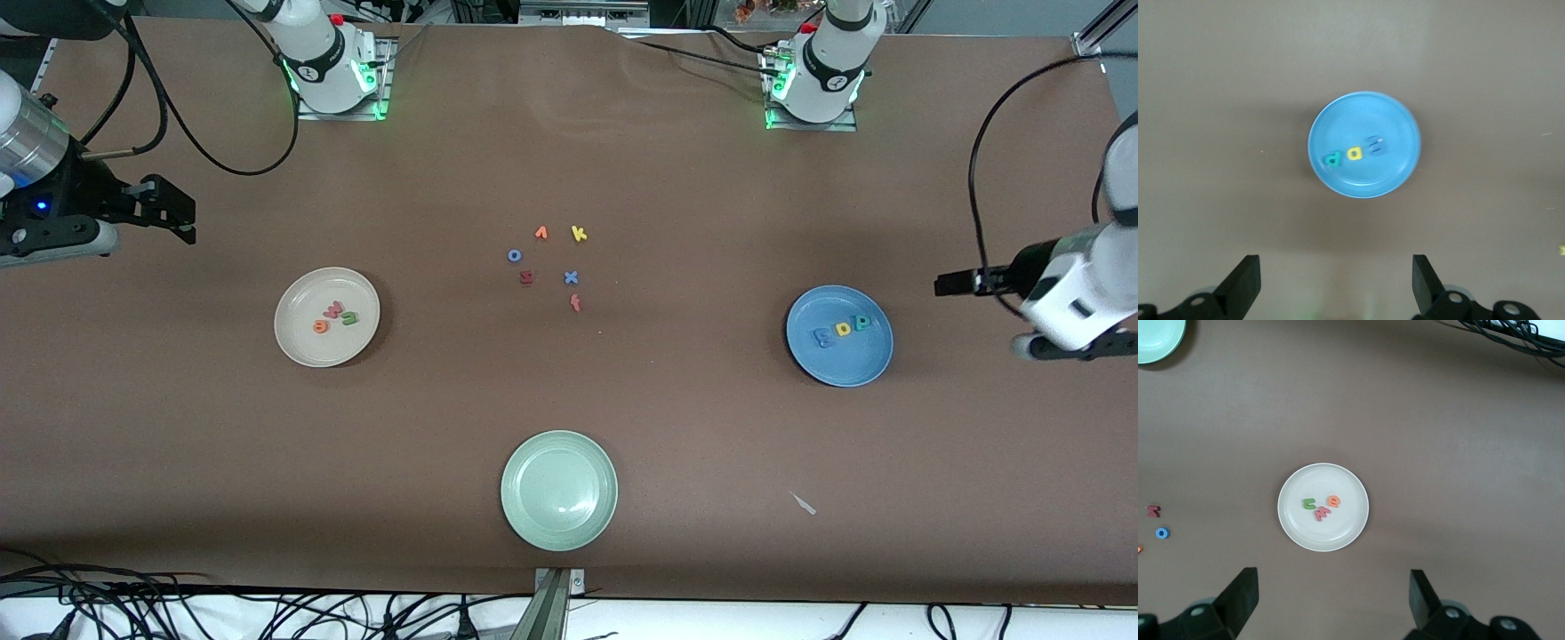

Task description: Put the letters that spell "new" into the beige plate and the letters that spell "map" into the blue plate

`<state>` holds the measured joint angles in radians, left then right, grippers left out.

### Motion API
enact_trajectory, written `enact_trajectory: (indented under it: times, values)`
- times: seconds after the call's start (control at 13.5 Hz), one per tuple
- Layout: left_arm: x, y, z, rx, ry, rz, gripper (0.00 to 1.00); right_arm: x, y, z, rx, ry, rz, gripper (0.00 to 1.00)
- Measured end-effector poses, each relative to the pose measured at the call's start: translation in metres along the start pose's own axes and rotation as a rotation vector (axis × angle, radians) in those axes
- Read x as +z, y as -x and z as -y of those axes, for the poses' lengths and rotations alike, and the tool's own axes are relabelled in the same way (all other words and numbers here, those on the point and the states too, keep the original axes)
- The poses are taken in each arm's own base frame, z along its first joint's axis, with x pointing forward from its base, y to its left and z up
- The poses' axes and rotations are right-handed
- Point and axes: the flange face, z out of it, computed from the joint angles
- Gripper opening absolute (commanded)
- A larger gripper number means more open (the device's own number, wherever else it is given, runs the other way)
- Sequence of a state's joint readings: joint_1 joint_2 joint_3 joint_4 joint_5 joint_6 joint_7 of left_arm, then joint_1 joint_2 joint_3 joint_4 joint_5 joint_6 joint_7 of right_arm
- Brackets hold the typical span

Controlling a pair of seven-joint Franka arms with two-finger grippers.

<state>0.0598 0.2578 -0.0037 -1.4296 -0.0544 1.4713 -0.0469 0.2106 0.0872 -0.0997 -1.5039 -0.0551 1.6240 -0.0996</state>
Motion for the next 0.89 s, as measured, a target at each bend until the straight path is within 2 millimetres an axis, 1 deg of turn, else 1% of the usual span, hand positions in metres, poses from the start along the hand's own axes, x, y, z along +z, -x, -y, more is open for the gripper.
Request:
enact_trajectory:
  times: [0.07,0.15,0.22,0.3,0.37,0.44,0.52,0.67,0.89]
  values:
    - [-0.03,0.019,0.003,-0.005,0.012,-0.054,1.0,0.001,-0.001,0.001,-0.002,0.0,0.002,1.0]
    - [-0.049,0.032,0.004,-0.006,0.014,-0.088,1.0,0.003,-0.001,0.001,-0.002,0.0,0.004,1.0]
    - [-0.063,0.042,0.004,-0.006,0.016,-0.116,1.0,0.003,-0.002,0.002,-0.002,0.0,0.006,1.0]
    - [-0.074,0.051,0.004,-0.004,0.017,-0.136,1.0,0.004,-0.002,0.002,-0.003,0.0,0.006,1.0]
    - [-0.079,0.056,0.003,-0.003,0.017,-0.146,1.0,0.004,-0.002,0.003,-0.005,-0.001,0.006,1.0]
    - [-0.079,0.057,0.003,-0.003,0.015,-0.148,1.0,0.004,-0.002,0.004,-0.007,-0.001,0.008,1.0]
    - [-0.076,0.056,0.002,0.0,0.013,-0.143,1.0,0.004,-0.002,0.005,-0.008,-0.001,0.011,1.0]
    - [-0.07,0.054,-0.007,0.015,0.005,-0.142,1.0,0.006,-0.001,0.005,-0.009,-0.002,0.024,1.0]
    - [-0.068,0.054,-0.016,0.031,-0.023,-0.149,1.0,0.01,0.004,0.006,-0.007,-0.007,0.071,1.0]
